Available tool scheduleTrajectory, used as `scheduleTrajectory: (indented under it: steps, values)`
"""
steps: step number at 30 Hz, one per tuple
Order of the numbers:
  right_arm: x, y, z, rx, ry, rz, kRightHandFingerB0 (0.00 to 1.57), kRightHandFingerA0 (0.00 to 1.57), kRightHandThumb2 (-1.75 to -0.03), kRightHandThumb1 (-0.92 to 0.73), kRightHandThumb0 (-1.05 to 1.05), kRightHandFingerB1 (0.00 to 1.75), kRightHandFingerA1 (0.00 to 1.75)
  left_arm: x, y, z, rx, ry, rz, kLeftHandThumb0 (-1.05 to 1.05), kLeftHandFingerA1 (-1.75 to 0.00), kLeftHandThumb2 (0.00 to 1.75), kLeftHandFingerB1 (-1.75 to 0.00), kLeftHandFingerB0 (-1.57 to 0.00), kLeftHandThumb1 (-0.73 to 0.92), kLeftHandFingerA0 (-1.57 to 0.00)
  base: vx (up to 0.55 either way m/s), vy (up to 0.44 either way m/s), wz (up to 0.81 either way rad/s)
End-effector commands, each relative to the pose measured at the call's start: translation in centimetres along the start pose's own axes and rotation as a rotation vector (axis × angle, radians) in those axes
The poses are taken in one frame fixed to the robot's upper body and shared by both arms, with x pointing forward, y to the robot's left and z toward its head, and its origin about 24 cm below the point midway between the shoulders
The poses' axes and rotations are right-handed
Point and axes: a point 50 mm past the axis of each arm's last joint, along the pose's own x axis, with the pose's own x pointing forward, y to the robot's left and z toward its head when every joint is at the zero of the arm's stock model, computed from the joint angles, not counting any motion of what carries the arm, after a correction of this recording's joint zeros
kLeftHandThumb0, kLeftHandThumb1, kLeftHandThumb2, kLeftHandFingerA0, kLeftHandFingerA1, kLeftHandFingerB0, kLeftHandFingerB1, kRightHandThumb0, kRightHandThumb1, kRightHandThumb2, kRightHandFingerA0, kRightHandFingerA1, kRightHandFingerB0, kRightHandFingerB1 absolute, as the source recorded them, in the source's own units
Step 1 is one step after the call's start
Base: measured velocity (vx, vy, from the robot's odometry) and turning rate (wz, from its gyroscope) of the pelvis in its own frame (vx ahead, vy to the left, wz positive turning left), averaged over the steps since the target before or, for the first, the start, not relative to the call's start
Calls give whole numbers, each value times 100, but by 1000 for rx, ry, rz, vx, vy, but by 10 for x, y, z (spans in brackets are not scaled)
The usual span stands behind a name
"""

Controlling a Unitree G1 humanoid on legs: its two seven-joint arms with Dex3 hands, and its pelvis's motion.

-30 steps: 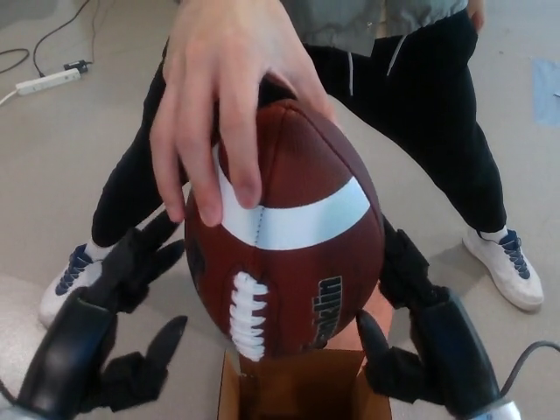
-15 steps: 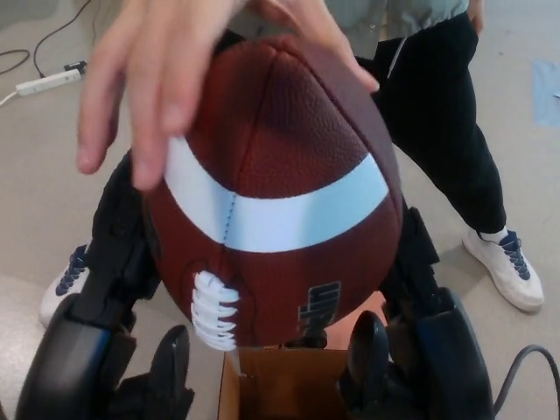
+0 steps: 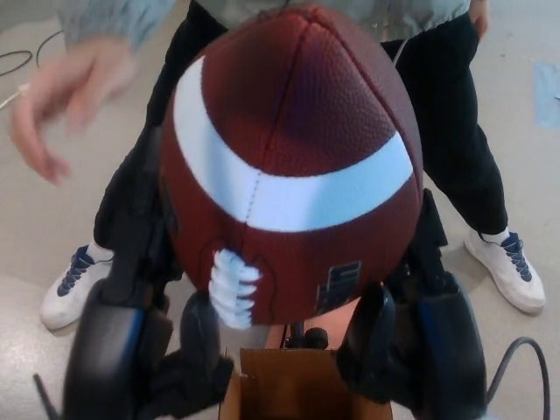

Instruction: Use both hands to pick up a football from a person and place it into a container beneath

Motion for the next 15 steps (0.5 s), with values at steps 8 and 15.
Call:
scheduleTrajectory:
  steps: [8, 15]
  values:
    - [37, -9, -46, -45, 174, 95, 0, 0, -118, -92, -87, 5, 7, 48, -23, -50, 43, 156, -167, -82, -13, 116, -12, 0, 85, 0, 0, 0, 0]
    - [61, -29, -64, -53, 227, 47, 0, 0, -119, -92, -88, 5, 7, 80, -14, -72, 42, 190, -151, -82, -15, 113, -14, -1, 84, -2, 0, 0, 0]
